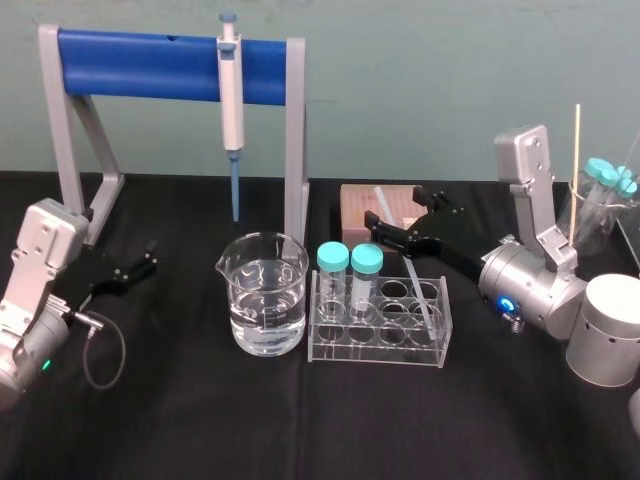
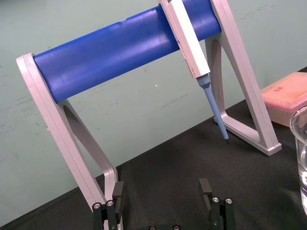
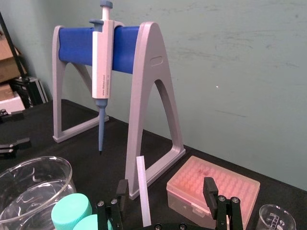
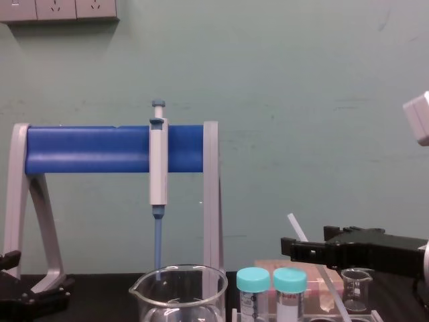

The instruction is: Pick up the stirring rod with one hand, then place it down.

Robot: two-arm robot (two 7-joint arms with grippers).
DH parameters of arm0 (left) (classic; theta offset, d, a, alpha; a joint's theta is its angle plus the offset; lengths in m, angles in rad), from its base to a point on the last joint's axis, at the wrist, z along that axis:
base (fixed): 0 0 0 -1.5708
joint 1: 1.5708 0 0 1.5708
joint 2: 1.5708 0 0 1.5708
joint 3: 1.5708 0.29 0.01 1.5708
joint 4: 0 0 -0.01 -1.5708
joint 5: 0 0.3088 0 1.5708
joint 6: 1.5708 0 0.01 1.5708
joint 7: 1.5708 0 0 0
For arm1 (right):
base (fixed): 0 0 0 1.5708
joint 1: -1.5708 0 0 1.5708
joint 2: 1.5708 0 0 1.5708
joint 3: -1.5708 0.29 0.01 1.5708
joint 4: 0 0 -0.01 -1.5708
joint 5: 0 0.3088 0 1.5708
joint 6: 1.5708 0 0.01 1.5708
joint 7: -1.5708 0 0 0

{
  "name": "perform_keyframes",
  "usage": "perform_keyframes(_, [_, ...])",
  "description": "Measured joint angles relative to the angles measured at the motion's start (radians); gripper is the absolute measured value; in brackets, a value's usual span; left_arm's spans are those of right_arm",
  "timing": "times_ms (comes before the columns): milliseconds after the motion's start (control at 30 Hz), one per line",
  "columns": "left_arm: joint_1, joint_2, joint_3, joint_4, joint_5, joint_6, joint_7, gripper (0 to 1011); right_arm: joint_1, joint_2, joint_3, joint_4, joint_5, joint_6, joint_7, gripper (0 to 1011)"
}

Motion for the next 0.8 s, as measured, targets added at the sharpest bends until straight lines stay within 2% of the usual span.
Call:
perform_keyframes(133, [0.0, 0.0, 0.0, 0.0, 0.0, 0.0, 0.0, 1000, -0.001, -0.004, 0.002, 0.0, -0.019, 0.006, -0.005, 1002])
perform_keyframes(533, [0.0, 0.0, 0.0, 0.0, 0.0, 0.0, 0.0, 1000, -0.001, -0.003, 0.002, 0.0, -0.015, 0.005, -0.005, 995])
perform_keyframes(767, [0.0, 0.0, 0.0, 0.0, 0.0, 0.0, 0.0, 1000, -0.001, -0.003, 0.002, 0.0, -0.013, 0.004, -0.005, 840])
perform_keyframes(800, [0.0, 0.0, 0.0, 0.0, 0.0, 0.0, 0.0, 1000, -0.001, -0.002, 0.002, 0.0, -0.013, 0.004, -0.005, 788])
